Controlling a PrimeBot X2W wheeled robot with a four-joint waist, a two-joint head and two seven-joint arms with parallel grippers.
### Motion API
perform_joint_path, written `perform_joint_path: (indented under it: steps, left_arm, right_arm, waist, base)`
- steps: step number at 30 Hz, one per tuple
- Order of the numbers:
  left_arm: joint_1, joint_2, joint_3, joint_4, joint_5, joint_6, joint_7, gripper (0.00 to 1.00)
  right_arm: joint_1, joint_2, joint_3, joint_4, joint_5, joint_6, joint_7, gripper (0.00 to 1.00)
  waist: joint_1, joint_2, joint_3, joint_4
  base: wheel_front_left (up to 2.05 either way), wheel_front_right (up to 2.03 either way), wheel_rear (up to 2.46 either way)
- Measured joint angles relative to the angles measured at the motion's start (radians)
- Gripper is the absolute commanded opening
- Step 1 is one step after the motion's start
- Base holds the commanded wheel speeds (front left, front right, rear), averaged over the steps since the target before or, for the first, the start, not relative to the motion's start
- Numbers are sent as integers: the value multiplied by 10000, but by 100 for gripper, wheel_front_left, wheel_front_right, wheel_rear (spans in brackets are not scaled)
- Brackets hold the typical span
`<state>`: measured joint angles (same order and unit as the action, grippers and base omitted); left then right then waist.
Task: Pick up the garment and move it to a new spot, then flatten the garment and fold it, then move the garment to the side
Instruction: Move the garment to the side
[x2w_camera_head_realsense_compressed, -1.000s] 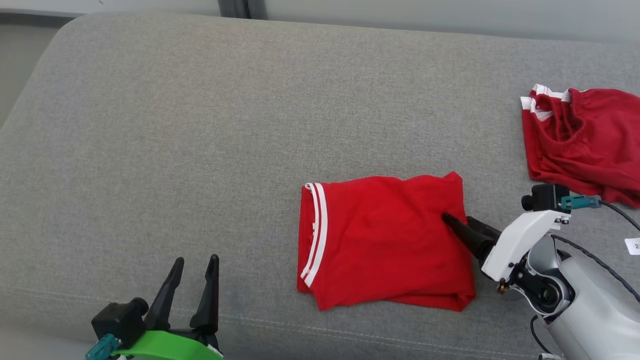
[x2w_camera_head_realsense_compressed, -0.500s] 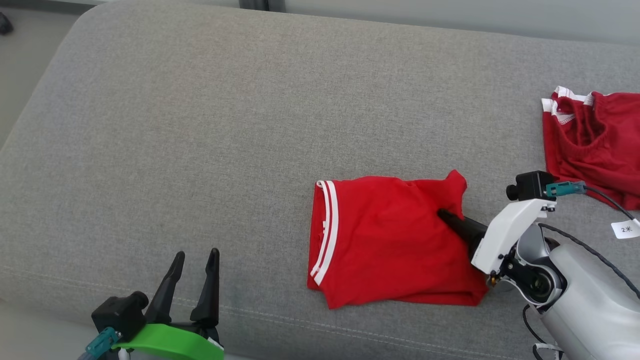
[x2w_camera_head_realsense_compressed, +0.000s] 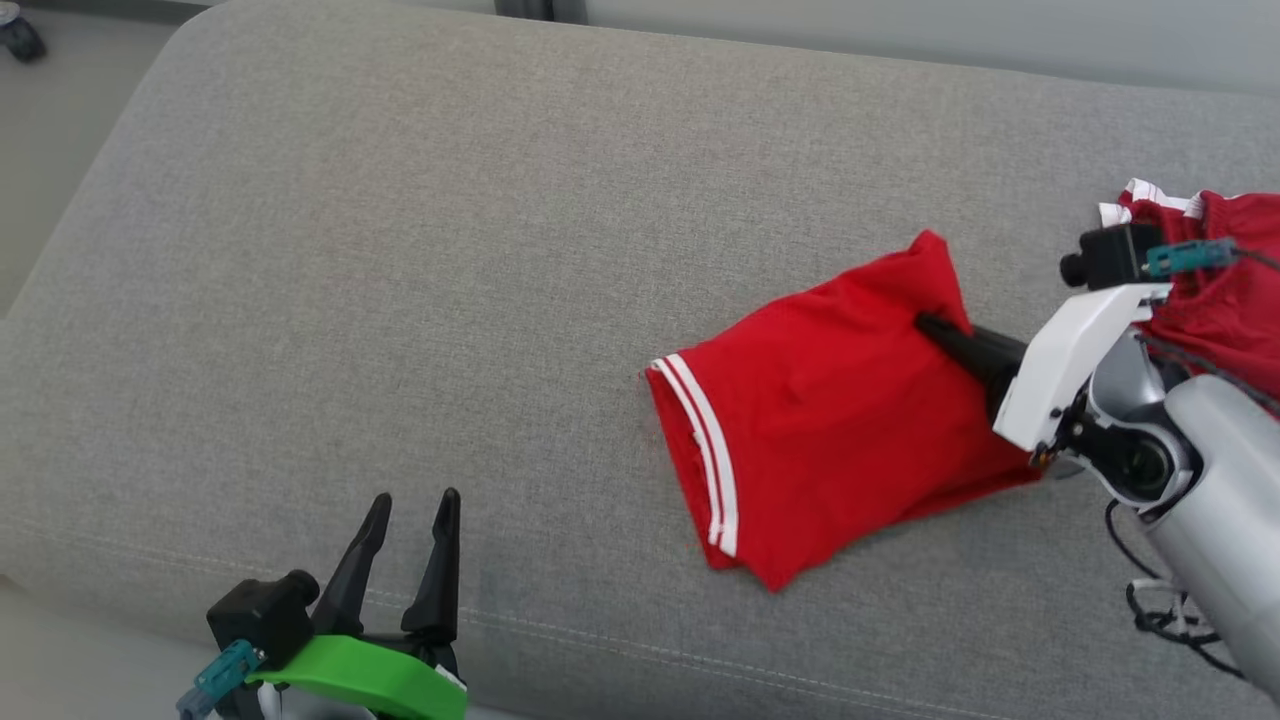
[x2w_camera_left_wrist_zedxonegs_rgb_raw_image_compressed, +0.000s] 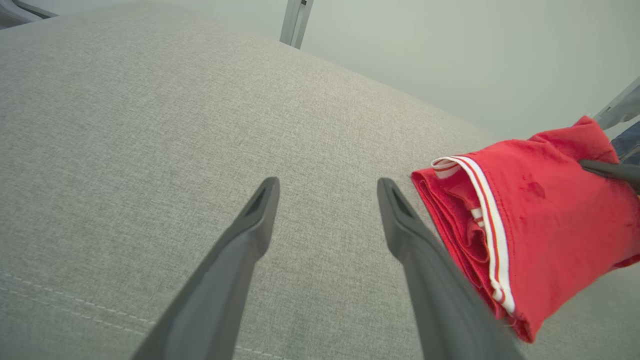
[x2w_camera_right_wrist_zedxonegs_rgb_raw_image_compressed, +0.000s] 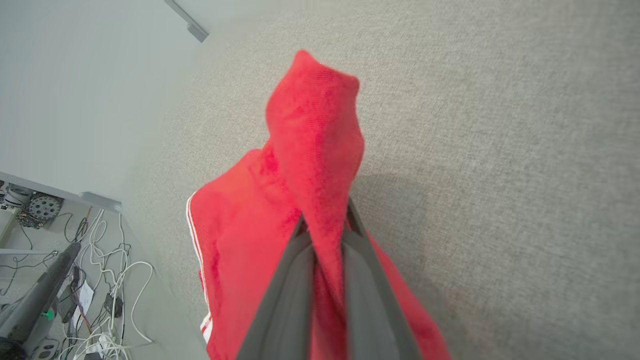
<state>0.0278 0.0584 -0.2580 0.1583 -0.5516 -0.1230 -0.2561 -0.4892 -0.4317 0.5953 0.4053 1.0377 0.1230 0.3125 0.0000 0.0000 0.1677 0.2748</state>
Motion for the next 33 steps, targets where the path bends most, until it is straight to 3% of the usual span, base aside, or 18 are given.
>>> perform_joint_path:
  steps: [11, 18, 23, 33]
  left_arm:
    - [-161, -31, -284, 31, -48, -2, 0, 100]
    - [-317, -12, -71, -171, -79, -4, 0, 100]
    - [-355, 111, 15, -343, -79, -4, 0, 100]
    - [-704, 267, 107, -522, -73, -8, 0, 100]
  right_arm:
    - [-1546, -991, -182, 380, 4, 0, 1557, 0]
    - [-2877, -1210, -917, 412, 144, -128, 1728, 0]
    - [-3218, -1175, -1087, 518, 196, -464, 1770, 0]
    - [-3618, -1133, -1367, 637, 198, -690, 1708, 0]
  waist:
    - [0, 0, 184, 541]
    - [0, 0, 716, 661]
    - [0, 0, 1122, 557]
    - [0, 0, 1700, -78]
  base:
    - [0, 0, 0]
    - [0, 0, 0]
    - [0, 0, 0]
    - [0, 0, 0]
